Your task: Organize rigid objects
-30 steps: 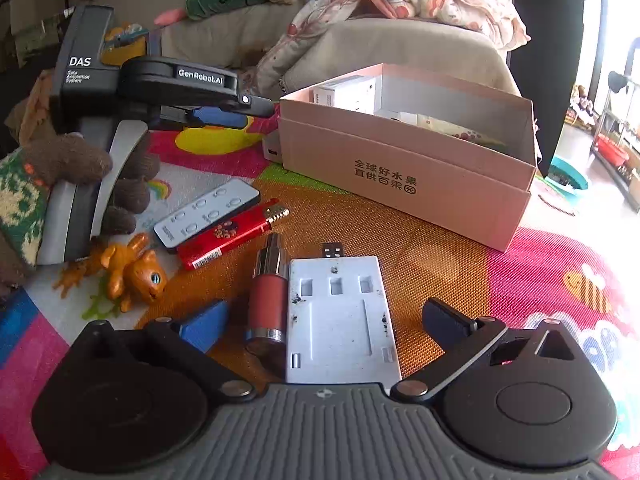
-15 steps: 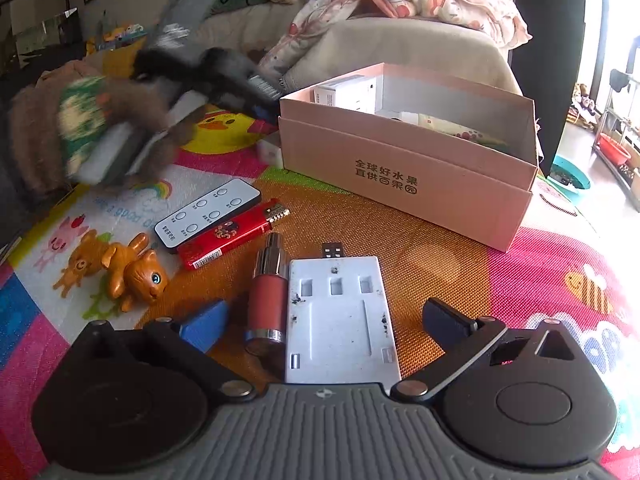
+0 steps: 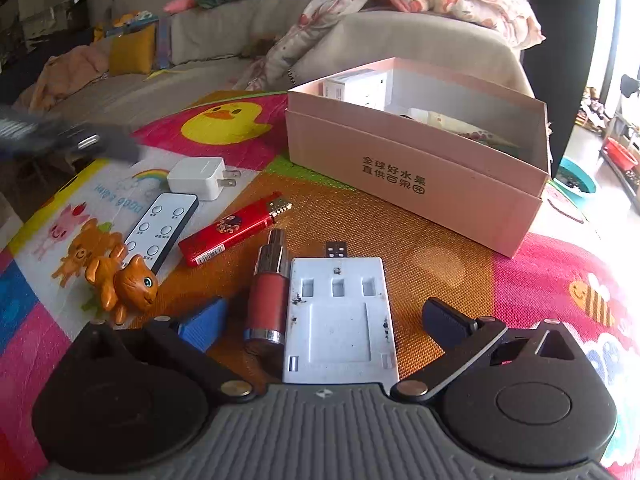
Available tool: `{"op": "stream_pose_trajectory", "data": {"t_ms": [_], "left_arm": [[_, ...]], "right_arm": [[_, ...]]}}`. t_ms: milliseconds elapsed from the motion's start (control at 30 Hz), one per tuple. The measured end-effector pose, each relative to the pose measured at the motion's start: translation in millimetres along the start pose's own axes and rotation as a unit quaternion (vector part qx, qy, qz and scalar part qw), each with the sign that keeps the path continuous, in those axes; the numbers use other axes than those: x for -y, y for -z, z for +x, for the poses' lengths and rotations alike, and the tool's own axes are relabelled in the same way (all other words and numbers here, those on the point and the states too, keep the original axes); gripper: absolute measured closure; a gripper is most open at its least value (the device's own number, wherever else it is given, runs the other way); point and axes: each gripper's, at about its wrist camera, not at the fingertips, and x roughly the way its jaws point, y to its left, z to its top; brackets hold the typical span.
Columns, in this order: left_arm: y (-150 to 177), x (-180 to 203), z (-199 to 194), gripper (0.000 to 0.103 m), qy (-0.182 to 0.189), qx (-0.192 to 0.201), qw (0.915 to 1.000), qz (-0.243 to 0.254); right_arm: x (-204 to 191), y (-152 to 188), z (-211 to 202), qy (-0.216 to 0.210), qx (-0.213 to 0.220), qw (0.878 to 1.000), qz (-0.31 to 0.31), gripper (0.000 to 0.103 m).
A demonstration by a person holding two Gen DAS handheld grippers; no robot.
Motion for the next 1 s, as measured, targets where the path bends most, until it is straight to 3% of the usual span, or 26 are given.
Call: {"op": "stream_pose_trajectory", "data": {"t_ms": [133,233,300,433,533,633,733,800,867,1000], "left_arm": [[25,31,6,0.080,-0.012,-0.004,0.9984,0.055],[35,44,17,0.072,-0.028,-0.023,0.9959,0.084],[37,51,18,0.061,-0.022,-0.031,0.9952,0.090],[42,68,22,0.060,0.008,-0.039,0.9944,0.097],[42,73,28,0.060,-0.014,-0.029,0.9958,0.086],[38,69,35,0.061,-0.038,-0.008,0.9976,0.057],[36,69,48,0.060,-0.035,-0.010,0.9986,0.038],[39,71,56,0.067,-0.030,-0.021,0.9986,0.038],[39,68,57,0.066,-0.023,-0.024,0.9989,0.034],[38,62,56,0.066,-0.083,-0.017,0.9955,0.041]], "right_arm": [[0,1,-2,-0.008,0.002,1.000,-0.006,0.000],[-2,4,-8,-0.001,0.001,1.000,-0.002,0.000],[-2,11,-17,-0.002,0.005,1.000,0.013,0.001],[-5,27,-36,0.005,0.017,1.000,0.017,0.001],[-6,29,-35,0.047,0.009,0.999,0.019,0.001],[-5,29,-32,0.055,0.008,0.998,0.026,0.001],[-4,30,-32,0.055,0.009,0.998,0.028,0.001],[-3,30,-33,0.053,0.009,0.998,0.034,0.000],[-2,31,-33,0.058,0.010,0.998,0.036,0.001],[0,31,-34,0.055,0.011,0.998,0.042,0.000]]}}
